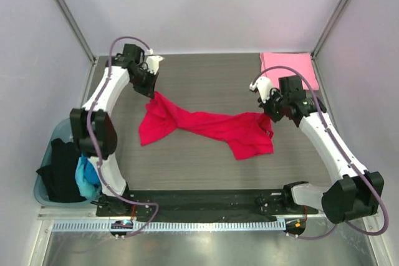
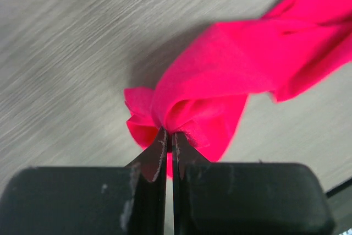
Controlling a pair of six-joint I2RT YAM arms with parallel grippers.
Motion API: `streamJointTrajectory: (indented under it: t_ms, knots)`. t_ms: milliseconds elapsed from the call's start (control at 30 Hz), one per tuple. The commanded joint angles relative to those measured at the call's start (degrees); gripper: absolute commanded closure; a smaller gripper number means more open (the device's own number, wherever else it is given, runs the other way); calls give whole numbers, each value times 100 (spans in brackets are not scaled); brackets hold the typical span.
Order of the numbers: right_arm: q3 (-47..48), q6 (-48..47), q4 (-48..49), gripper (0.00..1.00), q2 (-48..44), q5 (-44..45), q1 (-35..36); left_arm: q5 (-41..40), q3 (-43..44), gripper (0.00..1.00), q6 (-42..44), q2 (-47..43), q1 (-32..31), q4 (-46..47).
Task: Fold and stack the t-shirts
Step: Flatten the tshirt out
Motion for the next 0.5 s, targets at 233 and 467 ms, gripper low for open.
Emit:
streamJointTrajectory:
  t_ms: [233, 467]
  knots:
    - [68, -236, 746, 46, 1088, 163, -1025, -276, 1684, 72, -496, 1691, -29, 527]
    - [711, -2051, -2084, 33, 1113, -1294, -1878, -655, 1247, 50, -786, 1103, -91, 747]
